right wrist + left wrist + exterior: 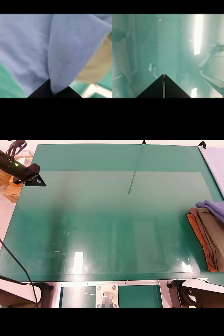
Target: Fold the shirts.
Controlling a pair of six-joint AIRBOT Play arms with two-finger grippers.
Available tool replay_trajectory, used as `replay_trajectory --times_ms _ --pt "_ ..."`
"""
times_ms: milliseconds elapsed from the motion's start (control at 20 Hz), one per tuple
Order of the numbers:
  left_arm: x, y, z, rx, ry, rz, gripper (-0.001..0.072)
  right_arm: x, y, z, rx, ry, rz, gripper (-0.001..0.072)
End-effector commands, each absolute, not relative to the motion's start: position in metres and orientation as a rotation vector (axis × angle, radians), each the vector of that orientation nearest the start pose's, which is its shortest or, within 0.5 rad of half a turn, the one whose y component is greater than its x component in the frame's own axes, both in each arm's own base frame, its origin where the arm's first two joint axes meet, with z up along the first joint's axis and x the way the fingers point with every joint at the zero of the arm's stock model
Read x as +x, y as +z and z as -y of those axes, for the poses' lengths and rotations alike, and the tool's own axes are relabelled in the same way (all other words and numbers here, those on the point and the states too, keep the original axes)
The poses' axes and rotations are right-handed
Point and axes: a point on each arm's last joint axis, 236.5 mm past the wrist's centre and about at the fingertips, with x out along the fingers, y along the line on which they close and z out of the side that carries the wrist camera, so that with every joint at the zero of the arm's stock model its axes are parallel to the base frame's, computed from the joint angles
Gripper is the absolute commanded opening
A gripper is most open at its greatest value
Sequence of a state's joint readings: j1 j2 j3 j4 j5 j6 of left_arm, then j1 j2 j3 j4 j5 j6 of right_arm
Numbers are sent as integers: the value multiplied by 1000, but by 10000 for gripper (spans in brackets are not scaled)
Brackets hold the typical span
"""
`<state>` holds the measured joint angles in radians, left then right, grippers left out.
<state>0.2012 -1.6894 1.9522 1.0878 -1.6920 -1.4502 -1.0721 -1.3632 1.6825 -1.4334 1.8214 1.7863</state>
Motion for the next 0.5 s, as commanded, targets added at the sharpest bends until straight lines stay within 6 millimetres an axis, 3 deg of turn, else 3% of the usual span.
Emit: replay_trajectory --times_ms 0,50,100,150,200,300,350,400,450 --pt "450 104 19 -327 -353 -1331 25 133 60 260 1063 -990 -1496 18" --pt "450 104 19 -323 -356 -1330 25 124 44 251 1077 -993 -1557 53" --pt "450 104 19 -318 -359 -1327 25 114 29 241 1096 -988 -1623 176" --pt "451 104 19 -315 -361 -1325 25 108 18 231 1125 -985 -1674 385" --pt "451 104 19 -315 -361 -1325 25 104 11 225 1148 -985 -1709 518" --pt "450 104 19 -313 -364 -1326 25 117 12 219 1195 -949 -1685 516" --pt "448 104 20 -310 -369 -1330 24 138 17 216 1230 -878 -1628 445" --pt "447 106 23 -316 -384 -1328 24 170 29 210 1261 -776 -1544 284" --pt "447 112 31 -336 -418 -1316 24 203 46 206 1260 -675 -1456 229"
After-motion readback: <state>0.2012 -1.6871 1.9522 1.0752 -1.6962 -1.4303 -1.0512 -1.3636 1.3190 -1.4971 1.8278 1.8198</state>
